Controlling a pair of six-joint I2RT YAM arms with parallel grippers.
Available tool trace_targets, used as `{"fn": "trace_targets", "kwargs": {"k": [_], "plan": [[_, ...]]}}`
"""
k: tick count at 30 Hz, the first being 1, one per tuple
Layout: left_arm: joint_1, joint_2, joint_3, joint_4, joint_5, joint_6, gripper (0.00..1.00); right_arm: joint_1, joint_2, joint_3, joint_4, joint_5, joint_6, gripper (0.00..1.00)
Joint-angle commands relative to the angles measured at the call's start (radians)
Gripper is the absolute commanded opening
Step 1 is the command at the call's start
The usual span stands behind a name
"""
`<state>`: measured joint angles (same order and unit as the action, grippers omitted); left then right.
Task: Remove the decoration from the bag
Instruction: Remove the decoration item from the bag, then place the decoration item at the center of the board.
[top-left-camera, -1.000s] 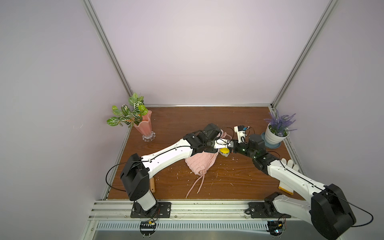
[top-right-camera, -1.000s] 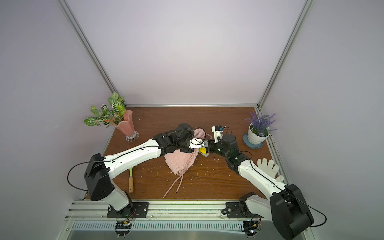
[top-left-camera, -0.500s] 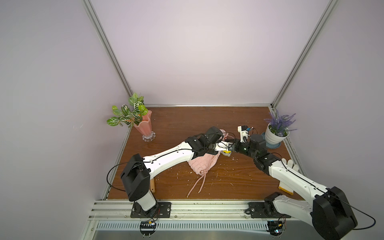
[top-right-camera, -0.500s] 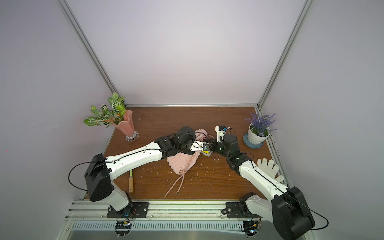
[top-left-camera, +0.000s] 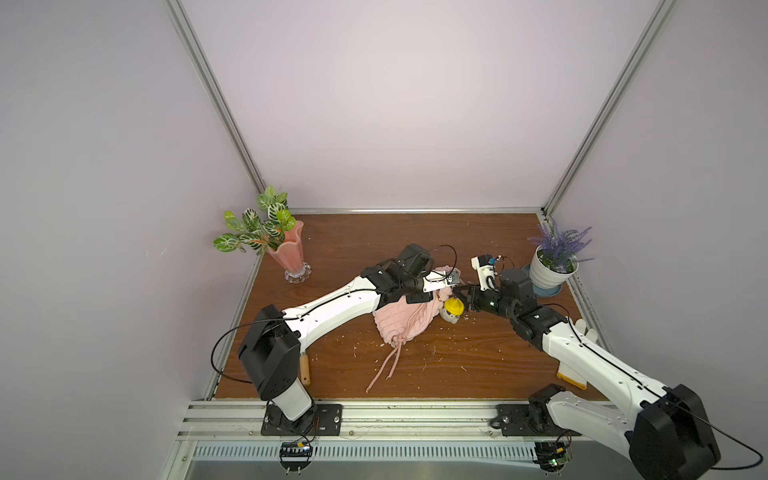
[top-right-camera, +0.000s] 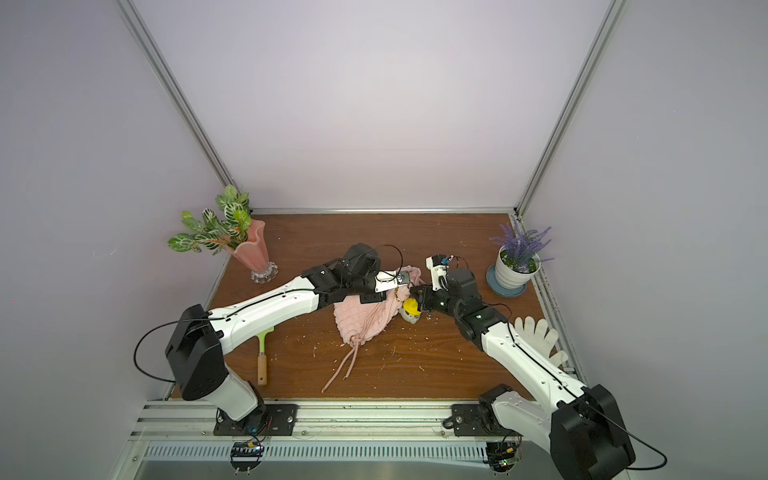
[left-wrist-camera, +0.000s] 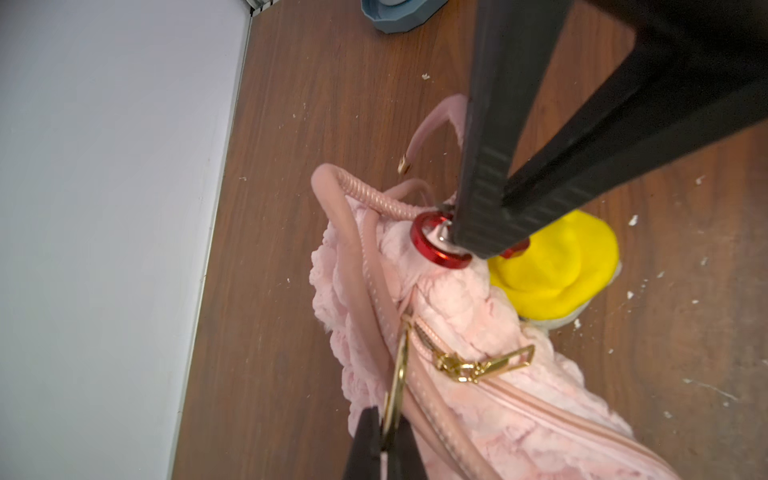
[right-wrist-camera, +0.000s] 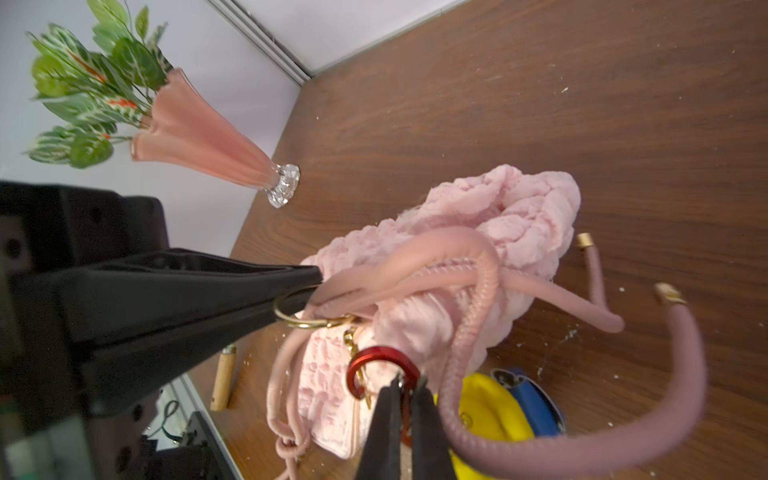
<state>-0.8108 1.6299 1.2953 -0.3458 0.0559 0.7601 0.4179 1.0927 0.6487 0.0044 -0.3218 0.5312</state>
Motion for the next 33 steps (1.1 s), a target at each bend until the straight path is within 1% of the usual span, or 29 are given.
{"fn": "trace_targets", "kwargs": {"k": [1,5,7,10,17,20,26,30,33], "plan": [[0.020,0.006,0.046,-0.020,0.085,-0.086,0.00,-0.007,-0.003,0.022,-0.058,0.047,-0.115,0.03],[0.021,0.012,0.067,-0.024,0.170,-0.147,0.00,-0.007,0.021,0.024,-0.034,0.035,-0.132,0.03],[0.021,0.016,0.080,-0.025,0.187,-0.173,0.00,-0.008,0.030,0.019,-0.011,0.033,-0.121,0.04],[0.022,0.021,0.097,-0.026,0.208,-0.192,0.00,-0.005,0.057,0.026,-0.014,0.034,-0.139,0.04],[0.021,0.064,0.111,-0.034,0.264,-0.217,0.00,0.001,0.068,0.042,0.019,0.011,-0.138,0.05],[0.020,0.084,0.116,-0.037,0.263,-0.211,0.00,0.002,0.062,0.038,0.034,-0.020,-0.136,0.06],[0.012,0.125,0.133,-0.054,0.264,-0.196,0.00,0.013,0.052,0.038,0.045,-0.039,-0.168,0.07],[0.005,0.142,0.144,-0.076,0.254,-0.183,0.00,0.020,0.051,0.038,0.058,-0.024,-0.172,0.08],[-0.003,0.146,0.146,-0.089,0.239,-0.169,0.00,0.021,0.073,0.052,0.032,-0.012,-0.173,0.08]]}}
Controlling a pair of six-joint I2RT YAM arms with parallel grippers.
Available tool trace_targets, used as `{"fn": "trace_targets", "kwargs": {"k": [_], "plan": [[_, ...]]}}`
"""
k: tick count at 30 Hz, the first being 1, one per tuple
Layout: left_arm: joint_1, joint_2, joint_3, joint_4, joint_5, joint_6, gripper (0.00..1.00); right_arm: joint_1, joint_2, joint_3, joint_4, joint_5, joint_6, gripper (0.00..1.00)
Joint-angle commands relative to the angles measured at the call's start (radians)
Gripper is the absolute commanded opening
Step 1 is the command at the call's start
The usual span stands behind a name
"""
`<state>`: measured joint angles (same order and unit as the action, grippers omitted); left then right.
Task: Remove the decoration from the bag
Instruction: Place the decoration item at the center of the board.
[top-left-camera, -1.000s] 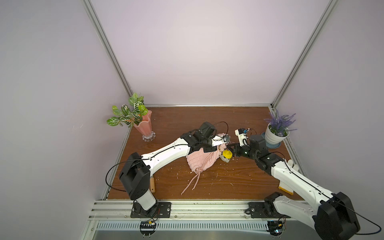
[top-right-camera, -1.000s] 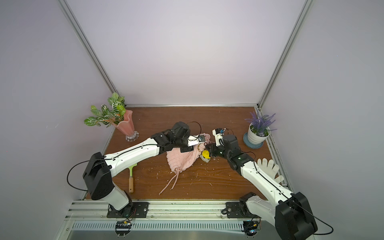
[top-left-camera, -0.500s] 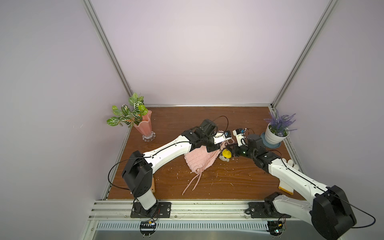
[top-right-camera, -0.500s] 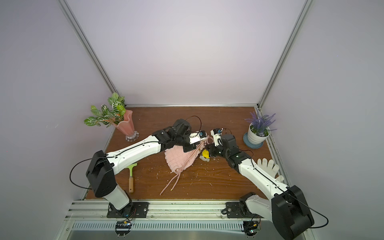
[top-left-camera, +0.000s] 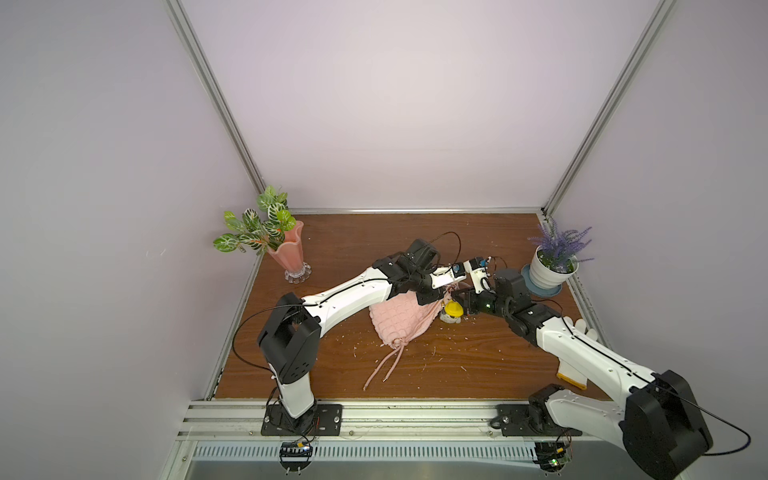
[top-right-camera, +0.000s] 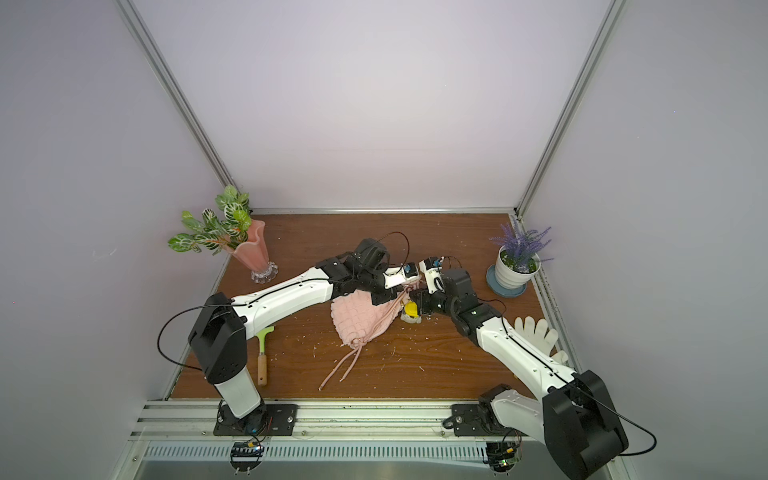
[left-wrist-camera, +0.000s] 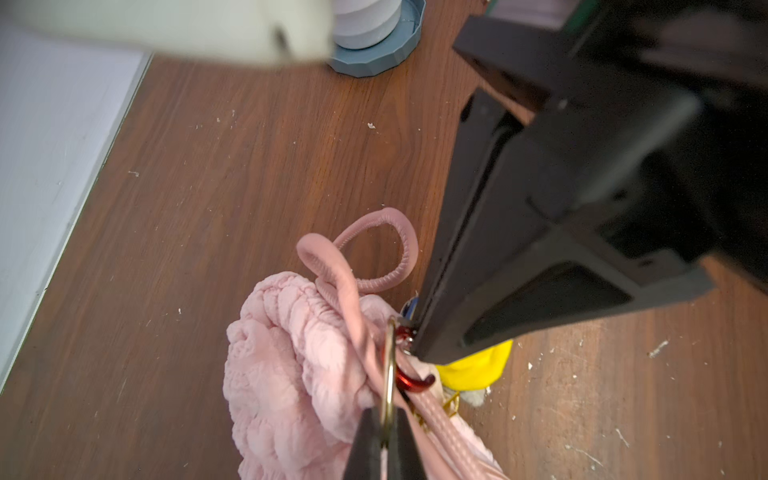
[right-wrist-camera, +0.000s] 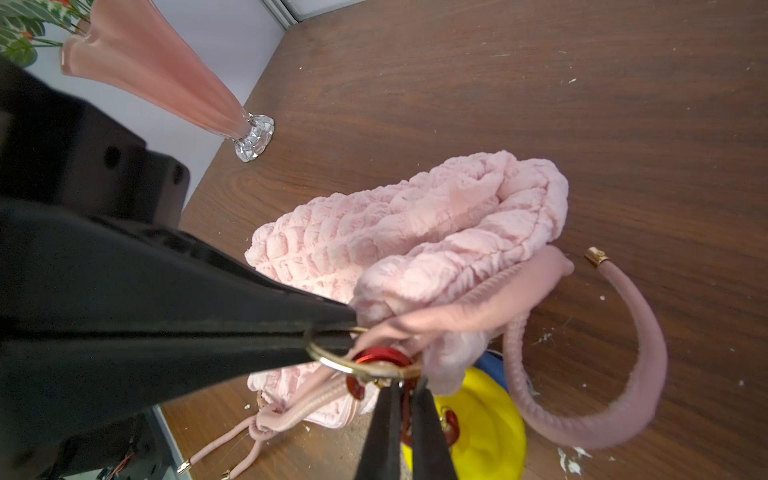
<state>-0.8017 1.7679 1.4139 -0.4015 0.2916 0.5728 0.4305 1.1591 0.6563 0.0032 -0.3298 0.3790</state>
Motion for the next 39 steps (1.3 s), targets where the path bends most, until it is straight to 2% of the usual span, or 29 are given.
{"fn": "trace_targets", "kwargs": {"k": [1,7,10,16,27,39], "plan": [[-0.012,0.006,0.028,-0.033,-0.005,0.014,0.00,0.009,0.016,0.047,0.029,-0.008,-0.024,0.08],[0.022,-0.010,0.059,-0.033,-0.037,-0.032,0.00,0.010,0.037,0.041,-0.010,0.002,-0.049,0.08],[0.023,-0.030,0.090,-0.033,0.014,-0.021,0.00,0.010,0.051,0.042,-0.013,-0.004,-0.057,0.08],[0.014,-0.043,0.023,-0.033,0.047,0.016,0.00,0.009,0.057,0.054,0.015,-0.016,-0.038,0.10],[-0.022,-0.017,-0.037,-0.088,-0.090,0.121,0.00,0.008,0.012,0.071,-0.010,-0.034,-0.019,0.19],[-0.023,-0.036,-0.015,-0.086,-0.107,0.103,0.00,0.008,0.028,0.061,-0.004,-0.043,-0.028,0.23]]}}
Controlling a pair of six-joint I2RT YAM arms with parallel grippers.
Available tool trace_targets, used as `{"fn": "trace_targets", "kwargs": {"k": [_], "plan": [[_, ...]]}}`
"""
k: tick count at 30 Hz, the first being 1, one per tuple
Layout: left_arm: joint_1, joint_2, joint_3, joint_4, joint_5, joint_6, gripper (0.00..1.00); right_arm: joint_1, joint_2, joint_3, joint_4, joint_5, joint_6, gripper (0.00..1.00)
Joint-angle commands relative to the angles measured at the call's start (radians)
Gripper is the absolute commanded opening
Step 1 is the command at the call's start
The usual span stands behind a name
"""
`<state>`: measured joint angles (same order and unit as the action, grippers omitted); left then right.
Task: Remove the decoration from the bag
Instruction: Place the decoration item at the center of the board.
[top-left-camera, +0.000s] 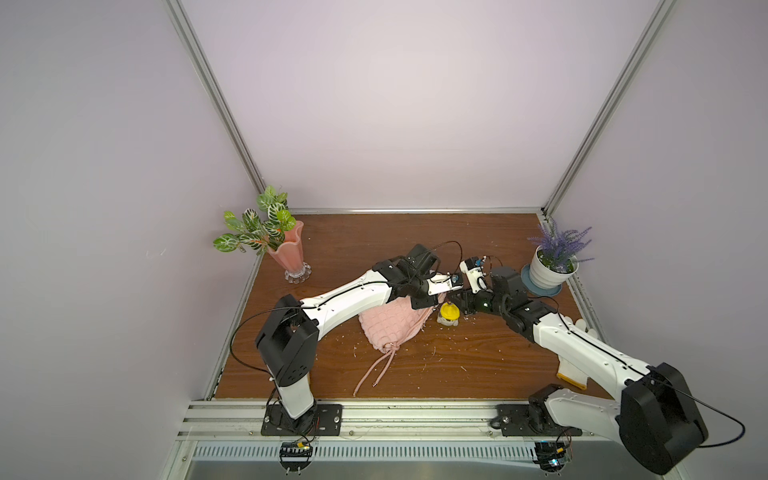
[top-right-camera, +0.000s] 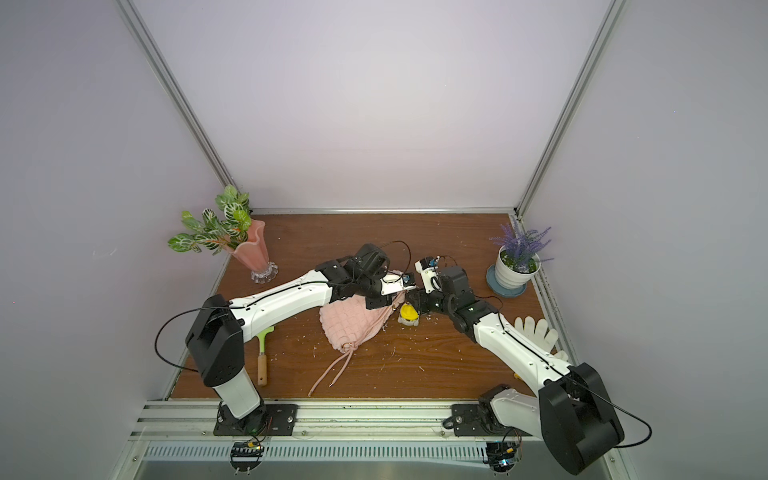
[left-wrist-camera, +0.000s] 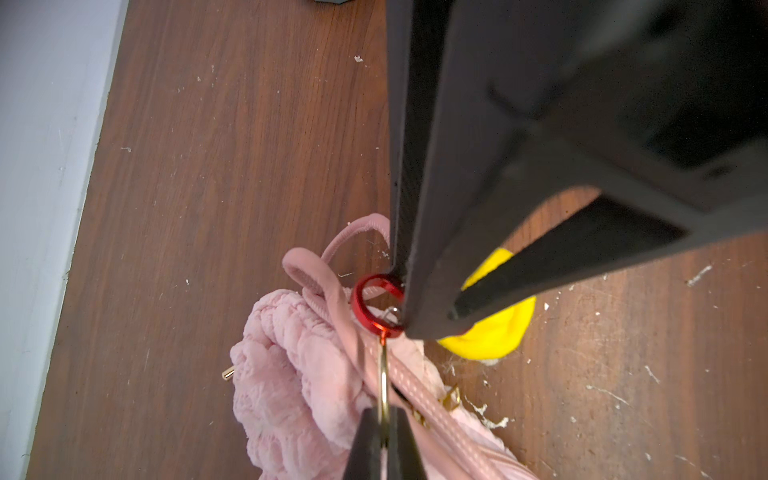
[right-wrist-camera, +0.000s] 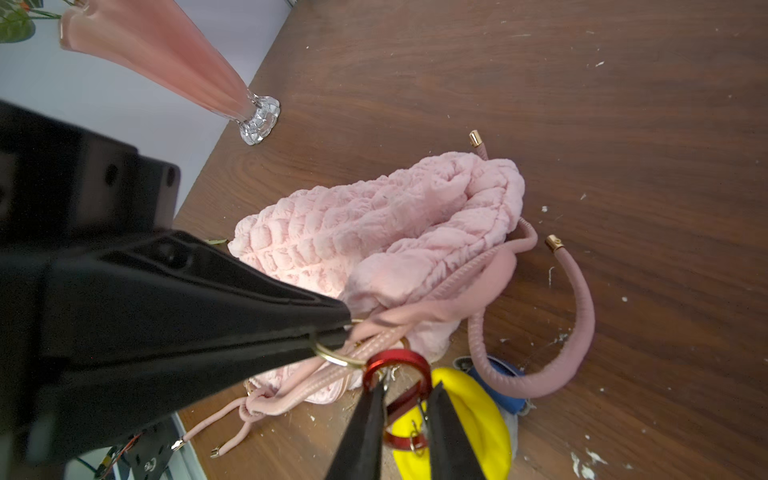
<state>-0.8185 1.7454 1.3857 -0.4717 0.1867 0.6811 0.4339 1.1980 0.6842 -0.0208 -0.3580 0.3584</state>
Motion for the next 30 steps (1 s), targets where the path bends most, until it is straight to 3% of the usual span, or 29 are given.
{"fn": "trace_targets", "kwargs": {"k": [1,11,20,30], "plan": [[-0.002,-0.017,0.019,-0.016,0.004,-0.013,0.00,0.005,-0.010,0.031,0.021,-0.016,-0.008,0.23],[0.007,-0.044,0.067,-0.016,0.059,-0.041,0.00,0.006,-0.005,0.048,-0.001,-0.001,-0.090,0.22],[0.007,-0.034,0.075,-0.016,0.072,-0.045,0.00,0.008,-0.016,0.068,-0.062,0.047,-0.202,0.32],[0.012,-0.030,0.035,-0.016,0.061,-0.045,0.00,0.008,-0.013,0.062,-0.059,0.099,-0.213,0.37]]}}
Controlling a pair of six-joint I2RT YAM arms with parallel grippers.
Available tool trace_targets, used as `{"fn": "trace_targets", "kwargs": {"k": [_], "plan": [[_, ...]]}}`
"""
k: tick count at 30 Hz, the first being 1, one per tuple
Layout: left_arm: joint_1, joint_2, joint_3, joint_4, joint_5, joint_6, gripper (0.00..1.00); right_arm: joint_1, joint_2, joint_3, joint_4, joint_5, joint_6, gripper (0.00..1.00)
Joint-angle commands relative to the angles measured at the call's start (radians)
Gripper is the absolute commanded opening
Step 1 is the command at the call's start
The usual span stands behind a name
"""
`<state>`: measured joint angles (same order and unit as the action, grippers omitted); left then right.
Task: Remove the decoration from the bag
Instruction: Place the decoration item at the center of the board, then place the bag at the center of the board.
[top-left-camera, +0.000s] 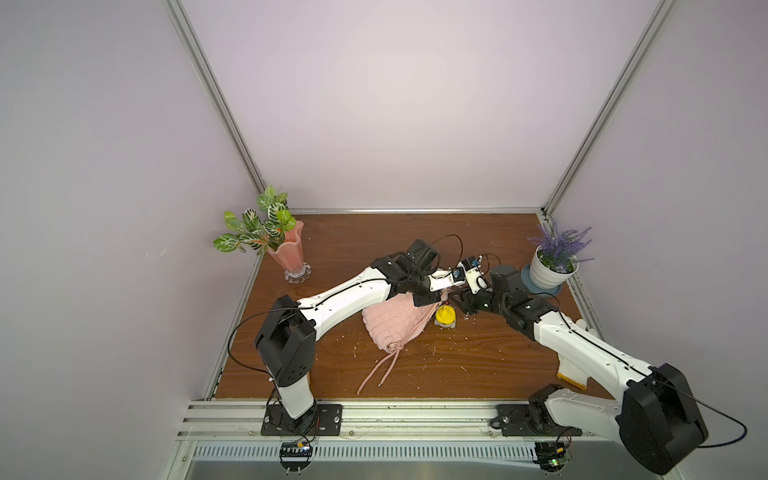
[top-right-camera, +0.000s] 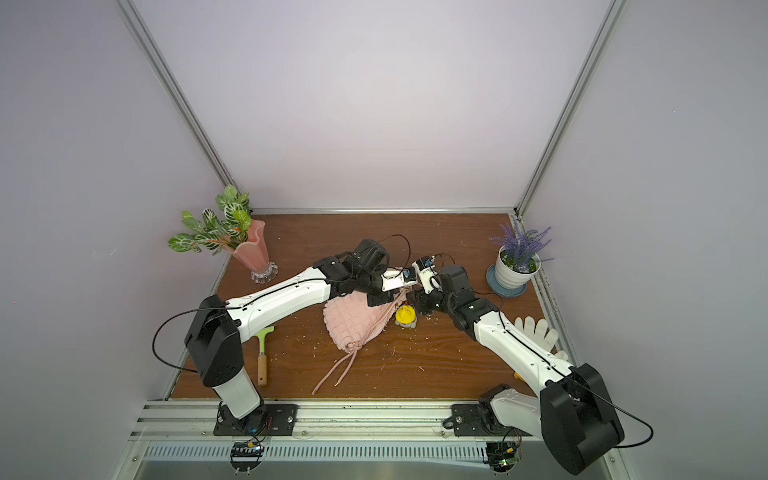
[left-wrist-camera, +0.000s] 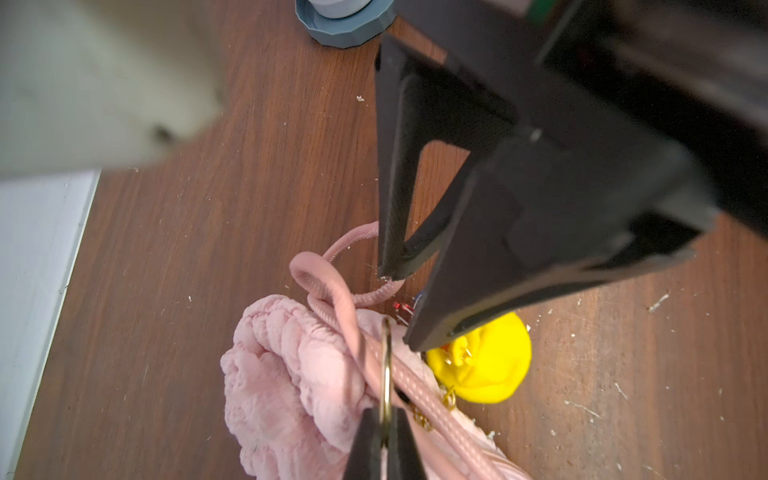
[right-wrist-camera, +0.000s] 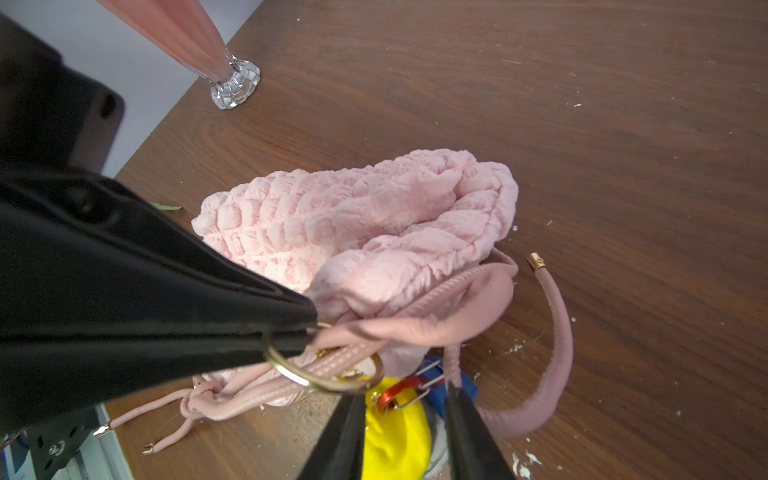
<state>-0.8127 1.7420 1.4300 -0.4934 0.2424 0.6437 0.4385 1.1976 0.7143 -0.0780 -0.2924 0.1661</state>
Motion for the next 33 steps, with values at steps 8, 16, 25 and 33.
{"fn": "trace_targets", "kwargs": {"k": [8,16,25,33], "plan": [[0.053,-0.004,-0.026,0.006,-0.091,-0.011,0.00,-0.008,-0.030,-0.002,-0.036,0.166,0.049,0.45],[0.155,0.024,-0.050,0.008,-0.177,-0.029,0.00,-0.055,-0.089,-0.058,-0.022,0.198,0.066,0.53],[0.182,0.155,0.021,0.057,-0.208,-0.037,0.00,-0.087,-0.075,-0.063,0.012,0.202,0.060,0.59],[0.199,0.305,0.196,0.105,-0.342,0.031,0.00,-0.093,-0.075,-0.064,0.024,0.210,0.064,0.59]]}}
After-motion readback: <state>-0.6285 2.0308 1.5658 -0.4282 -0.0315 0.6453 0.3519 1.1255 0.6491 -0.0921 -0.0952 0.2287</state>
